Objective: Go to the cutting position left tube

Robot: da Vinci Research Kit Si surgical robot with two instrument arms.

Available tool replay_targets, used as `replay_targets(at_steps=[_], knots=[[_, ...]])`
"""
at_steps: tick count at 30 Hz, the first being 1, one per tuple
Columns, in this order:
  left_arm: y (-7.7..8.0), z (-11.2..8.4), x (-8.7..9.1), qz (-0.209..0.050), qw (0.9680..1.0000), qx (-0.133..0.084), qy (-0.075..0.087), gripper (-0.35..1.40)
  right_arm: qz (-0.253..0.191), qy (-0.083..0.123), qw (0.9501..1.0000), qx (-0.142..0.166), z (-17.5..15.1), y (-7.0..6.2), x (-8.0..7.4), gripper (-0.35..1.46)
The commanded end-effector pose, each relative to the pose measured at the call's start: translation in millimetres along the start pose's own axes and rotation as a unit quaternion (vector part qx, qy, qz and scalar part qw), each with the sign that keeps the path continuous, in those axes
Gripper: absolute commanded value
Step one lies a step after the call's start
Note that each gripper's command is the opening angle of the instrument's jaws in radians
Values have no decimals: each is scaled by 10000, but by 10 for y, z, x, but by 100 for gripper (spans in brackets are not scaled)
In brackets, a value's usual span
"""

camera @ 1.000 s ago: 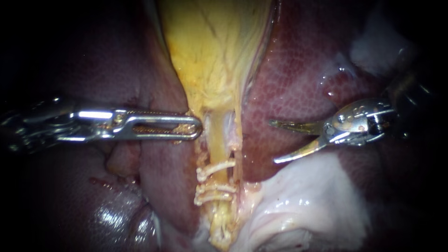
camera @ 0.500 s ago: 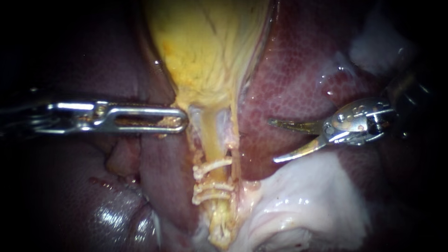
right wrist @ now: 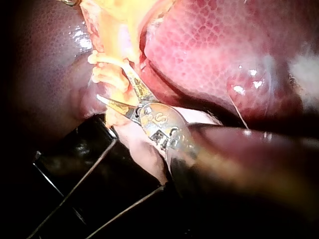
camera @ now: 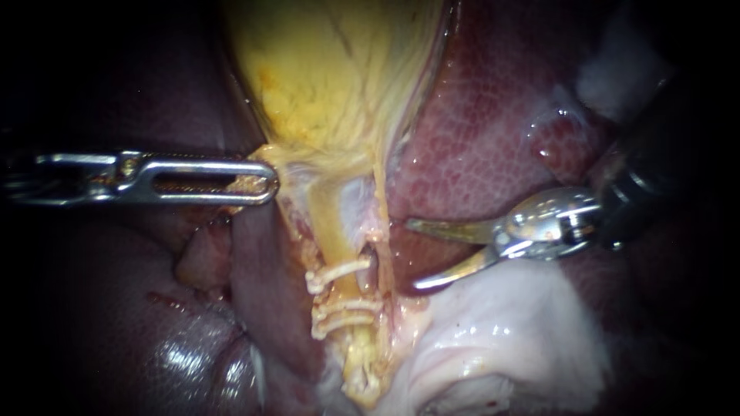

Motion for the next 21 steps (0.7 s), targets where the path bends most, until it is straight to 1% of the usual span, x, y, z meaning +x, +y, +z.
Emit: replay_targets(at_steps=[1, 2, 5, 8, 15, 18, 21], knots=[[0, 0, 0, 0, 10000, -1, 0, -35, 39, -56, 9999, 81, 11, 0, -9, 143], [0, 0, 0, 0, 10000, 0, 0, -35, 108, -102, 9998, 120, 22, 0, -18, 143], [0, -1, 0, 1, 10000, 2, 2, -35, 195, -155, 9994, 243, 40, 1, -36, 143], [1, -3, 1, 2, 10000, -8, -3, -35, 273, -198, 9988, 353, 48, 3, -48, 143], [0, -3, 1, 2, 10000, -8, -3, -35, 390, -271, 9980, 414, 53, 8, -64, 143], [0, -3, 1, 1, 10000, -10, -4, -35, 435, -274, 9978, 416, 56, 10, -68, 143], [-1, -3, 1, 1, 10000, -11, -5, -35, 458, -275, 9977, 423, 59, 12, -68, 143]])
